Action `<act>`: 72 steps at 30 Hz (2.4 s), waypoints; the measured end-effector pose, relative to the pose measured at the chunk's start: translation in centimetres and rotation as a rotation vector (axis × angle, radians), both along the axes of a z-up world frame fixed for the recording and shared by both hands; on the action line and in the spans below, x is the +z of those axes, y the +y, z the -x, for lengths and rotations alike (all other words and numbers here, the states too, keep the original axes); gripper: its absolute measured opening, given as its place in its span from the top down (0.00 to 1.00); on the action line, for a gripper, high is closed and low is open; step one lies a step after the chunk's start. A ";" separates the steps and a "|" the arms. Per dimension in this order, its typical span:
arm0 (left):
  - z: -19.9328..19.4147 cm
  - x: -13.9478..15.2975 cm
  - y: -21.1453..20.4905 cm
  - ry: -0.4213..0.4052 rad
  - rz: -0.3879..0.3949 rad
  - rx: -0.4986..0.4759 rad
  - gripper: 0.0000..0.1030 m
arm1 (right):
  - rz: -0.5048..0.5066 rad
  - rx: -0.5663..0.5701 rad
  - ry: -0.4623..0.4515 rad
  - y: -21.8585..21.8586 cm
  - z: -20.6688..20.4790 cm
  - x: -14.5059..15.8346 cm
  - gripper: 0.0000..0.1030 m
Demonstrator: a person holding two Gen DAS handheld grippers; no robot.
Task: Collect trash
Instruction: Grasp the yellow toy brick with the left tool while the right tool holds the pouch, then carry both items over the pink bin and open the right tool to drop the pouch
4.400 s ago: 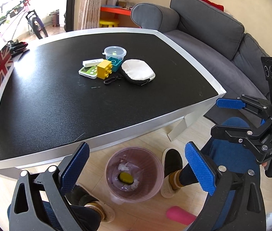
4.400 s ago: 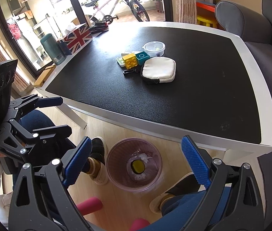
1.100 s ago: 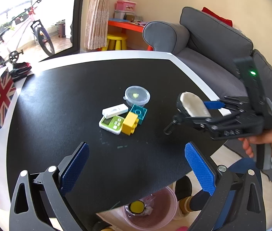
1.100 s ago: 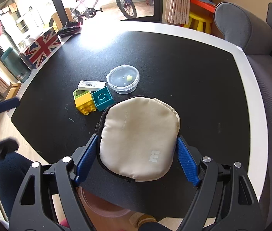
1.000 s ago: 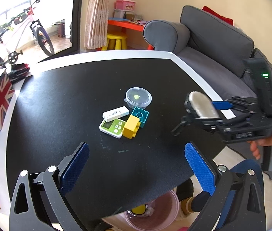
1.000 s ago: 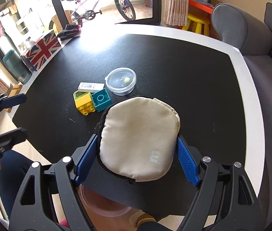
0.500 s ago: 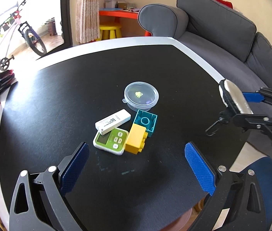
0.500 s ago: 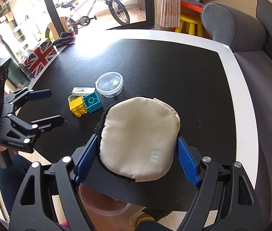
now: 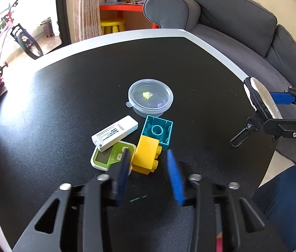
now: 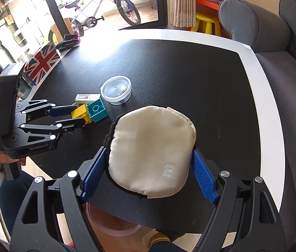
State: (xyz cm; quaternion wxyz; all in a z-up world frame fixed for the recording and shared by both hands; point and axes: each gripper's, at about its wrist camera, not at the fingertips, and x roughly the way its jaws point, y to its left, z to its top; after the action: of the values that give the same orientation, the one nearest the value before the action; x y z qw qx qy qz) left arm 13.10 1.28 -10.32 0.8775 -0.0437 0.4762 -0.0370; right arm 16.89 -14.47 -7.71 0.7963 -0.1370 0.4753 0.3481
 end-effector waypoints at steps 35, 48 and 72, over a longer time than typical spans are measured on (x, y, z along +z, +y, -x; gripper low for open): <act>9.6 5.5 -2.6 -0.070 0.033 0.057 0.77 | -0.066 0.078 -0.046 -0.9 6.5 2.3 0.24; 14.5 4.6 -4.5 -0.068 0.058 0.078 0.77 | -0.073 0.143 -0.042 -2.9 12.9 1.6 0.24; 17.6 3.1 -5.4 -0.041 0.102 0.075 0.77 | -0.045 0.156 0.055 -3.0 15.9 -2.3 0.07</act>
State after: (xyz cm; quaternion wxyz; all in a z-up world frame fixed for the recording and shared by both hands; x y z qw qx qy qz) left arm -4.49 -4.08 -7.21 0.8844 -0.1057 0.4536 -0.0291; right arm 1.01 -17.51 -10.00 0.7563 -0.1459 0.4770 0.4233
